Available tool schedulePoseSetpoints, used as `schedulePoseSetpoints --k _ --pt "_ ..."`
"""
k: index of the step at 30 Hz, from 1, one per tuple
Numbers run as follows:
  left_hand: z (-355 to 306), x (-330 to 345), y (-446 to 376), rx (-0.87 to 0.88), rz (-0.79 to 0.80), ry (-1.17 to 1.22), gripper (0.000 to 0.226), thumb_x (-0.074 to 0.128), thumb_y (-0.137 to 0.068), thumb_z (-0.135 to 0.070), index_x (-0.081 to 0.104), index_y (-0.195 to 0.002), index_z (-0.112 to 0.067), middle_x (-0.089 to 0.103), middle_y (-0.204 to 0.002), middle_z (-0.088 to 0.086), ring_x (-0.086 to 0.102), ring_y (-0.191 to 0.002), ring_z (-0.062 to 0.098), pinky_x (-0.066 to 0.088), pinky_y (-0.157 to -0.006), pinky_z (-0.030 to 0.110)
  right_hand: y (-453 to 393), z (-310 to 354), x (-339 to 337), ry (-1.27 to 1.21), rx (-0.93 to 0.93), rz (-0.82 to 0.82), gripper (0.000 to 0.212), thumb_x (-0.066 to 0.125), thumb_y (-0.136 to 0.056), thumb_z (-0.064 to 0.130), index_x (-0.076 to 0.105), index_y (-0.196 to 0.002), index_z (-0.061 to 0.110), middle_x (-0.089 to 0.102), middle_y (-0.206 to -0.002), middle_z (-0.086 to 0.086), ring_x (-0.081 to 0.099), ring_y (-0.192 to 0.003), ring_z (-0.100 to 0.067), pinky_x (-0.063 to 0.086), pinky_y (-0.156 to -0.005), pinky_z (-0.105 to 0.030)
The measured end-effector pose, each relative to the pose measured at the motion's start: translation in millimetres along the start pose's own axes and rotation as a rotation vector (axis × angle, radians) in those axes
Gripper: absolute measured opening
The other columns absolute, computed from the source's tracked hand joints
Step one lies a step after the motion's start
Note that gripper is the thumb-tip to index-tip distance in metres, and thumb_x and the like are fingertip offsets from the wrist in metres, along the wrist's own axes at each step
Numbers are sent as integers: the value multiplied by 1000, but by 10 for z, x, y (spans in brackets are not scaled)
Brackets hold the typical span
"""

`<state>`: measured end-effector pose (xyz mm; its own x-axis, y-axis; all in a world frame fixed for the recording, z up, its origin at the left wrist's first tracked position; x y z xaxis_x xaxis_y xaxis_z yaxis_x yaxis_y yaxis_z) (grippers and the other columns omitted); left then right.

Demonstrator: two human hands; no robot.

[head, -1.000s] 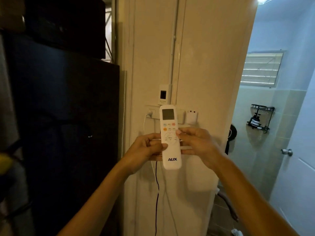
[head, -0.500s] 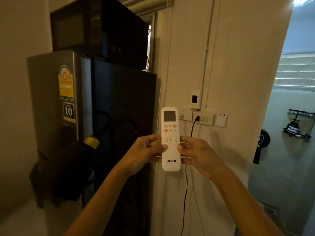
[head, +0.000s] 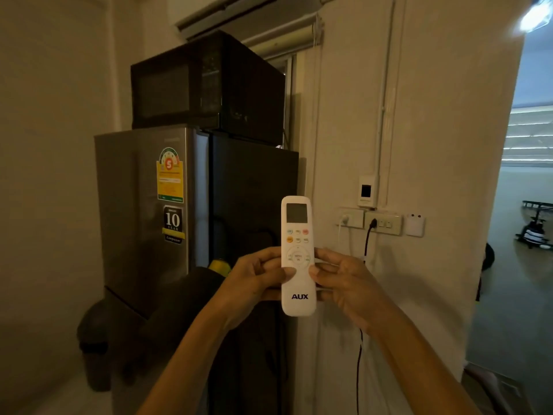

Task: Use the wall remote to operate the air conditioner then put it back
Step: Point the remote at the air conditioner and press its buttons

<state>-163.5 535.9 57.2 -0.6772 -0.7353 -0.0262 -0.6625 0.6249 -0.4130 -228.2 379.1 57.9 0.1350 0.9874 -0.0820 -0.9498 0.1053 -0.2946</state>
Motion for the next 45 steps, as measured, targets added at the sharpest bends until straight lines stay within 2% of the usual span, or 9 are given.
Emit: schedulePoseSetpoints --k 4,9,15,21,28,35,40,45 --pt "-57 -107 50 9 -12 -5 32 56 -87 -3 58 -109 -26 76 -97 -10 71 -94 12 59 -68 25 -37 27 123 -19 -6 3 47 56 -87 8 48 -133 16 65 -123 -7 64 -109 -26 55 -88 -46" --pt "-211 -205 -37 26 -14 -23 33 56 -87 -4 57 -112 -26 75 -102 -5 69 -99 17 60 -74 30 -160 181 155 -24 -22 5 49 57 -86 8 47 -133 16 65 -123 -8 64 -109 -27 54 -89 -49" --pt "-442 -264 -217 56 -4 -47 33 56 -86 -3 58 -110 -27 74 -101 -6 70 -98 16 60 -75 31 -307 452 131 -1 -94 31 40 56 -86 8 51 -123 22 65 -121 -6 65 -107 -26 55 -88 -46" --pt "-734 -268 -458 122 11 -74 31 55 -87 -2 59 -107 -26 74 -98 -6 71 -94 15 60 -72 29 -472 755 43 20 -171 22 46 57 -87 8 49 -131 18 66 -121 -6 66 -107 -26 54 -89 -49" --pt "-1110 -206 -717 194 55 -83 32 53 -87 -3 59 -110 -24 72 -105 -2 69 -99 19 60 -77 32 -630 1171 -100 34 -266 25 40 56 -86 6 53 -122 23 69 -112 0 68 -101 -20 58 -81 -39" --pt "-1424 -150 -856 237 66 -116 36 54 -88 -4 54 -121 -18 67 -117 8 67 -104 24 58 -83 38 -680 1499 -185 59 -349 38 32 55 -87 6 56 -102 34 73 -92 10 72 -83 -11 59 -63 -26" --pt "-1578 -159 -887 265 59 -110 33 54 -87 -4 56 -116 -21 69 -111 4 68 -102 23 59 -79 36 -709 1676 -168 60 -365 48 38 56 -87 6 51 -118 26 71 -106 1 71 -92 -16 59 -65 -28" --pt "-1712 -206 -887 265 45 -117 33 54 -87 -4 56 -116 -20 69 -113 7 68 -102 24 59 -79 36 -746 1788 -107 56 -388 57 34 57 -86 7 53 -111 30 71 -105 2 71 -92 -17 59 -67 -29"
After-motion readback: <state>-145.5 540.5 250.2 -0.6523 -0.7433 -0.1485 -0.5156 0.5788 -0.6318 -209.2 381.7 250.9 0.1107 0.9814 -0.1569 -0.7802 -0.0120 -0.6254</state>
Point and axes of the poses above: each hand's wrist, its own y-axis away from the middle knuckle, its own x-axis out of the palm, z = x × y, the point moved 2 cm from there along -y, towards the middle knuckle
